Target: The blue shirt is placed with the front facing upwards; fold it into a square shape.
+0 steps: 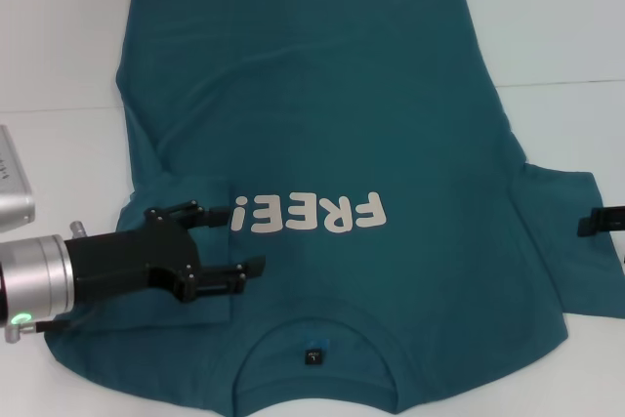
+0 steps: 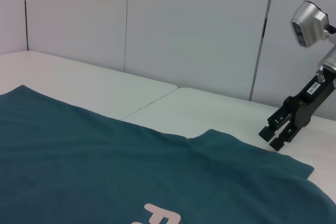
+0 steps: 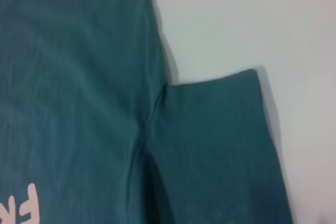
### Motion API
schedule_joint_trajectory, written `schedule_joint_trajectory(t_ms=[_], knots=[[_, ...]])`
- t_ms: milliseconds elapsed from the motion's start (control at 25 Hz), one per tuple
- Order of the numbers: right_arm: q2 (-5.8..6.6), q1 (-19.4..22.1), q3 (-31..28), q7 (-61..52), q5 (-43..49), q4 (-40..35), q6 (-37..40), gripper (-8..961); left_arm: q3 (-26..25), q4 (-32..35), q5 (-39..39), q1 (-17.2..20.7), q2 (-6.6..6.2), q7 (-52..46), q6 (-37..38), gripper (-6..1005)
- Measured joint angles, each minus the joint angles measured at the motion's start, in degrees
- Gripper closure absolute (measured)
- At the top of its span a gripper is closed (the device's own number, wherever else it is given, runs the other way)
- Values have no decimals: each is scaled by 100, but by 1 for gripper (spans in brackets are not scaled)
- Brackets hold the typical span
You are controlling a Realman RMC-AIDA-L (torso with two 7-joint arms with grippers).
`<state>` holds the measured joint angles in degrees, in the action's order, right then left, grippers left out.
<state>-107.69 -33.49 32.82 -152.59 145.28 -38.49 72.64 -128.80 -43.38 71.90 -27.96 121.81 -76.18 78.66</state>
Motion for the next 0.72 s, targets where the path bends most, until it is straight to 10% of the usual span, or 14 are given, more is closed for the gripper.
schedule_joint_trajectory(t_ms=[720], knots=[[-98, -127, 60, 11, -69, 220, -190, 12, 5, 5, -10, -26, 29, 9, -45, 138]])
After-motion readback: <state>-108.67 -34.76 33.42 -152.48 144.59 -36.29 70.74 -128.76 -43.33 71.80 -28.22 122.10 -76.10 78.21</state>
